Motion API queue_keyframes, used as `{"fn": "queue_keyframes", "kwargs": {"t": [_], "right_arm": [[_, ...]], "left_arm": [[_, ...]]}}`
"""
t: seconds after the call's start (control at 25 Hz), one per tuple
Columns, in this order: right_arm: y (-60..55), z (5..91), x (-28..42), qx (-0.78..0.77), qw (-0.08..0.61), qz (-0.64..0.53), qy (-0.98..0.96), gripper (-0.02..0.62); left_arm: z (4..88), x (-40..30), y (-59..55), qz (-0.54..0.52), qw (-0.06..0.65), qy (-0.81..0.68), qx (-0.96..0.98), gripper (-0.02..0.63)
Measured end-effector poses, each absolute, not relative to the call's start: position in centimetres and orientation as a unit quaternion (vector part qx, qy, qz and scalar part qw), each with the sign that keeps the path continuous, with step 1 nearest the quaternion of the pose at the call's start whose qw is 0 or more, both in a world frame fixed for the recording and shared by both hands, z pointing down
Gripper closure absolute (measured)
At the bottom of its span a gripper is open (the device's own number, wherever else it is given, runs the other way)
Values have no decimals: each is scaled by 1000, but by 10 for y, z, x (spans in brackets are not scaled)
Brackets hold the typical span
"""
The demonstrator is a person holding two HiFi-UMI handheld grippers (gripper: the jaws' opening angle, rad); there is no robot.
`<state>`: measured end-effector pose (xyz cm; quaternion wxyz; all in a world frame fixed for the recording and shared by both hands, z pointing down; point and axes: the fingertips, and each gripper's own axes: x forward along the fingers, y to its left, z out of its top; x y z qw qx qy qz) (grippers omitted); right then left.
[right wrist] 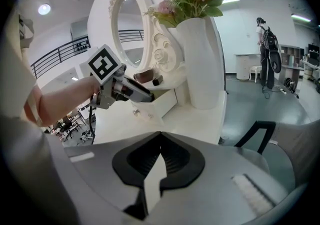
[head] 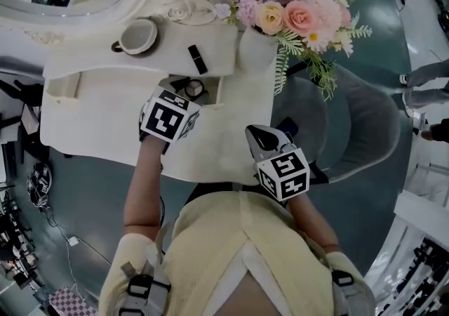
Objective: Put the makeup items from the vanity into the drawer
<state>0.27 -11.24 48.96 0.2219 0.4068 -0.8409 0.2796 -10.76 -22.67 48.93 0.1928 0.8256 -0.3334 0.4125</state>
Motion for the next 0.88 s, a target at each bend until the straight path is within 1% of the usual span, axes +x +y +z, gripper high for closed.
{"fn": "queue_keyframes", "kwargs": {"t": [0.36, 0.88], "right_arm": [[-112, 490, 3, 402, 224, 281, -842, 592], [-112, 487, 10, 402, 216, 287, -842, 592]], "left_arm": [[490, -108, -228, 419, 196, -337, 820, 371], [487, -112, -231, 421, 161, -351, 820, 370]]}}
